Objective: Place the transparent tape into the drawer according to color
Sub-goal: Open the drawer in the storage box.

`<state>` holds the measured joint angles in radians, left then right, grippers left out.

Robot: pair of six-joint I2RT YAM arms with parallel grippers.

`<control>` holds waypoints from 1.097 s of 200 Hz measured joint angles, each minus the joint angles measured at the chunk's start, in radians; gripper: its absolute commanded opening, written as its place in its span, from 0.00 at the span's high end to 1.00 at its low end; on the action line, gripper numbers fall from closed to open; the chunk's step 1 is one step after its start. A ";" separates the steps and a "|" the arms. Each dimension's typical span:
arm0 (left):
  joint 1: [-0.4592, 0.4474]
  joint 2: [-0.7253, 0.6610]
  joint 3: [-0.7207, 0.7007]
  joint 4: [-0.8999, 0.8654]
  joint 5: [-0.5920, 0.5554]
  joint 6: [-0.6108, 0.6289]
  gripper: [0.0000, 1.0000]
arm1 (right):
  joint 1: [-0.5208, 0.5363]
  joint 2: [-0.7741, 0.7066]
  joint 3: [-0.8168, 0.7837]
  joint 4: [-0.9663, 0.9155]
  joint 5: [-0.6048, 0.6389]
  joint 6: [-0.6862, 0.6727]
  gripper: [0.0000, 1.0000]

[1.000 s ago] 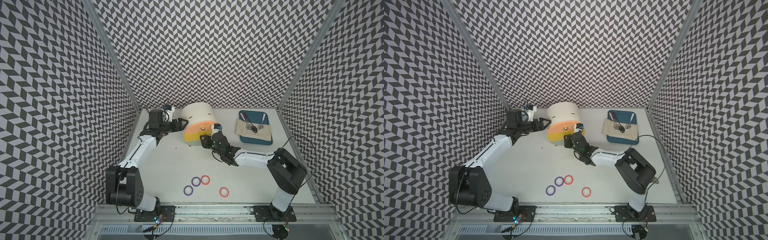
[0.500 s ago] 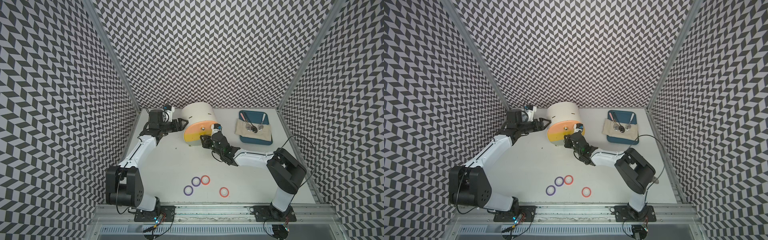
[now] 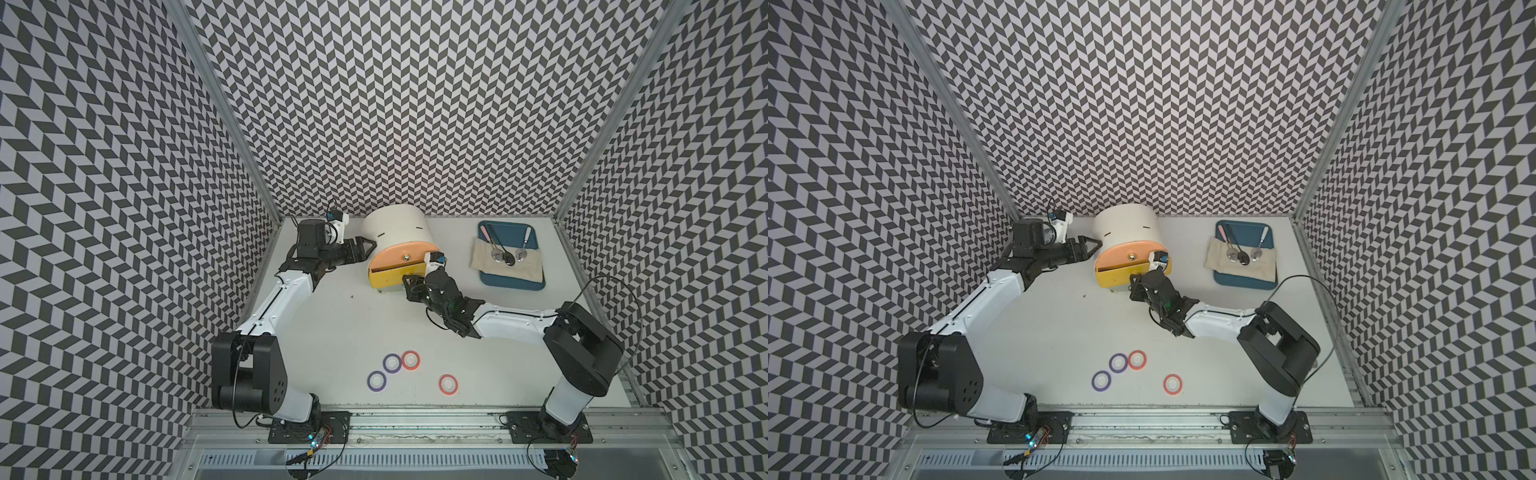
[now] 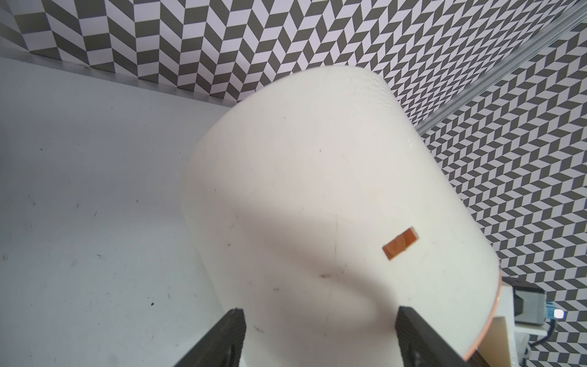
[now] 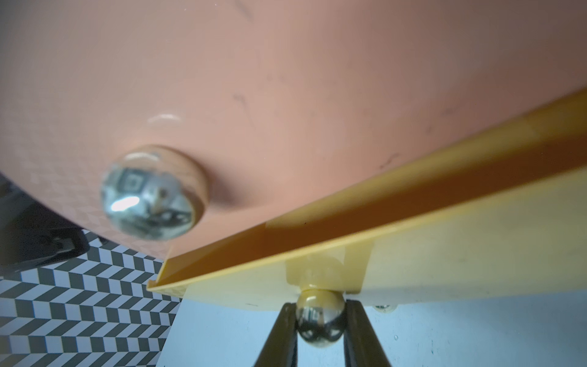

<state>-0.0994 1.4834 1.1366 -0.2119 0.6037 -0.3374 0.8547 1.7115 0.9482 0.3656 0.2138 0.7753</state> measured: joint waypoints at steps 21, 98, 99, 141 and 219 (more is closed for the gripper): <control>0.002 0.000 -0.002 0.000 0.002 0.000 0.21 | 0.016 -0.032 -0.032 -0.005 0.009 0.002 1.00; 0.002 0.000 -0.002 0.000 0.004 0.000 0.21 | 0.080 -0.118 -0.115 -0.028 0.051 0.026 1.00; 0.002 0.000 -0.002 0.000 0.004 0.000 0.21 | 0.080 -0.119 -0.116 -0.029 0.052 0.027 1.00; 0.002 0.000 -0.002 0.000 0.004 0.000 0.21 | 0.103 -0.146 -0.132 -0.051 0.071 0.036 1.00; 0.002 0.000 -0.002 0.000 0.005 0.000 0.21 | 0.118 -0.156 -0.134 -0.066 0.090 0.039 1.00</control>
<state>-0.0975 1.4830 1.1351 -0.2115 0.6083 -0.3378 0.9726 1.5555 0.8143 0.2993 0.3035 0.8139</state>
